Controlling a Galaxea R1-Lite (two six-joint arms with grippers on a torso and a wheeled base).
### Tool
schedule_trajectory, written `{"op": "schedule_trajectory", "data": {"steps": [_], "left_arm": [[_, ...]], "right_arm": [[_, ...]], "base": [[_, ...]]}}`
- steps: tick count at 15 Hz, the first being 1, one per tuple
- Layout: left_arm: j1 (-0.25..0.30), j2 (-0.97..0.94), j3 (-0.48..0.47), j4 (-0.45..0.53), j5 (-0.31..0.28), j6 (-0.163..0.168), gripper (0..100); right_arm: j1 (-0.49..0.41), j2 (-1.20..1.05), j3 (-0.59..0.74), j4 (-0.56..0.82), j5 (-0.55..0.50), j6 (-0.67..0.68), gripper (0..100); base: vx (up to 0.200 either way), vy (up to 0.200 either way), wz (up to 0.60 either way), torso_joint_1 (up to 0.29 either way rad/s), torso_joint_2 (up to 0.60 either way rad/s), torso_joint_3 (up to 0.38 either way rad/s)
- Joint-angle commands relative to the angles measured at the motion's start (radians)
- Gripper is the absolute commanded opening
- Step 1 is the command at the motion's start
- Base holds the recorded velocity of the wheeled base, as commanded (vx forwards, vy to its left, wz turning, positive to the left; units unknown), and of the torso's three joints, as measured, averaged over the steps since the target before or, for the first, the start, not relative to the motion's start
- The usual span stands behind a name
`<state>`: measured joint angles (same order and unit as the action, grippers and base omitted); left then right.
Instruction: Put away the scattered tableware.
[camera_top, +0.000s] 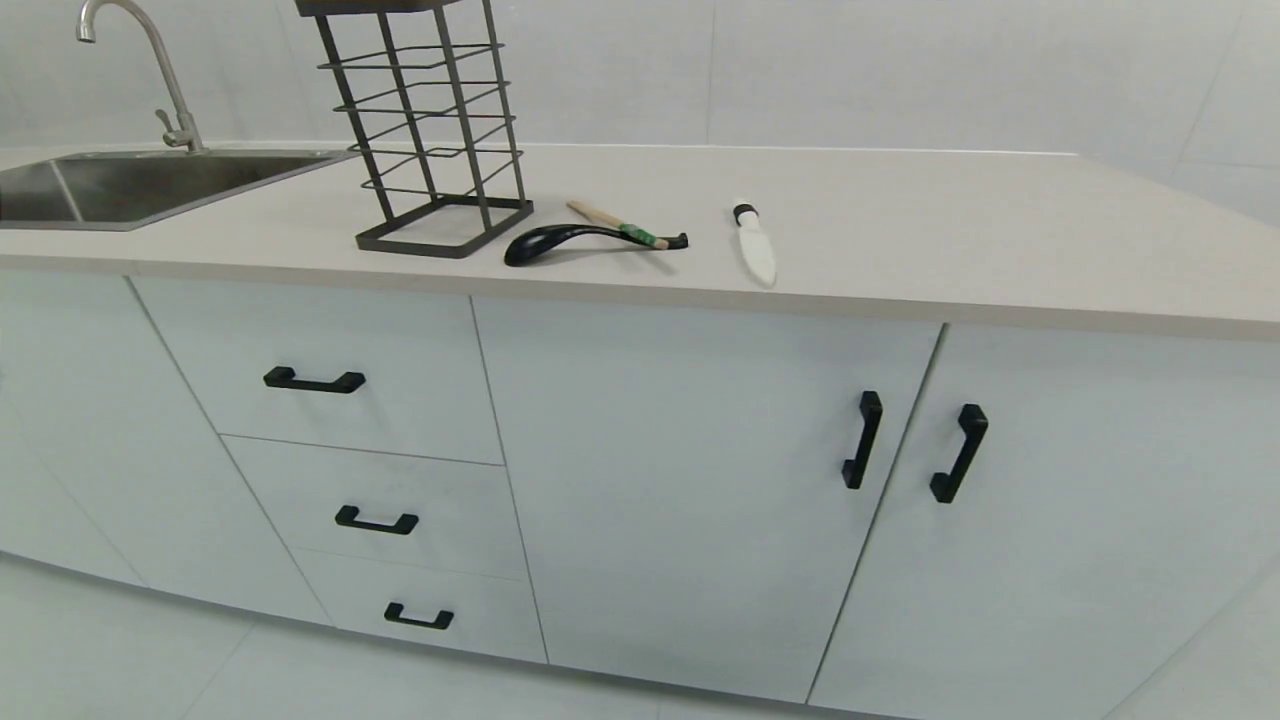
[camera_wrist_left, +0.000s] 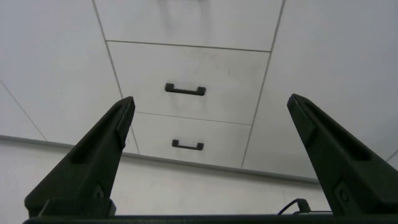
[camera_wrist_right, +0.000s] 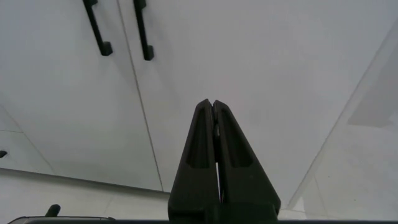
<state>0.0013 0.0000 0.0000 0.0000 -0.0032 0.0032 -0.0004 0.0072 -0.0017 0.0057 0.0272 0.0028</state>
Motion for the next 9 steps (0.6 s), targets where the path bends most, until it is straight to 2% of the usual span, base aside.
{"op": "schedule_trajectory", "data": {"steps": [1, 9], "left_arm": [[0.0, 0.0, 0.0, 0.0, 0.0, 0.0, 100], [0.0, 0.0, 0.0, 0.0, 0.0, 0.0, 100]], "right_arm": [[0.0, 0.005, 0.0, 0.0, 0.0, 0.0, 0], [0.0, 0.005, 0.0, 0.0, 0.0, 0.0, 0]], "base": [[0.0, 0.2, 0.0, 0.012, 0.0, 0.002], [0.0, 0.2, 0.0, 0.002, 0.0, 0.001]]}}
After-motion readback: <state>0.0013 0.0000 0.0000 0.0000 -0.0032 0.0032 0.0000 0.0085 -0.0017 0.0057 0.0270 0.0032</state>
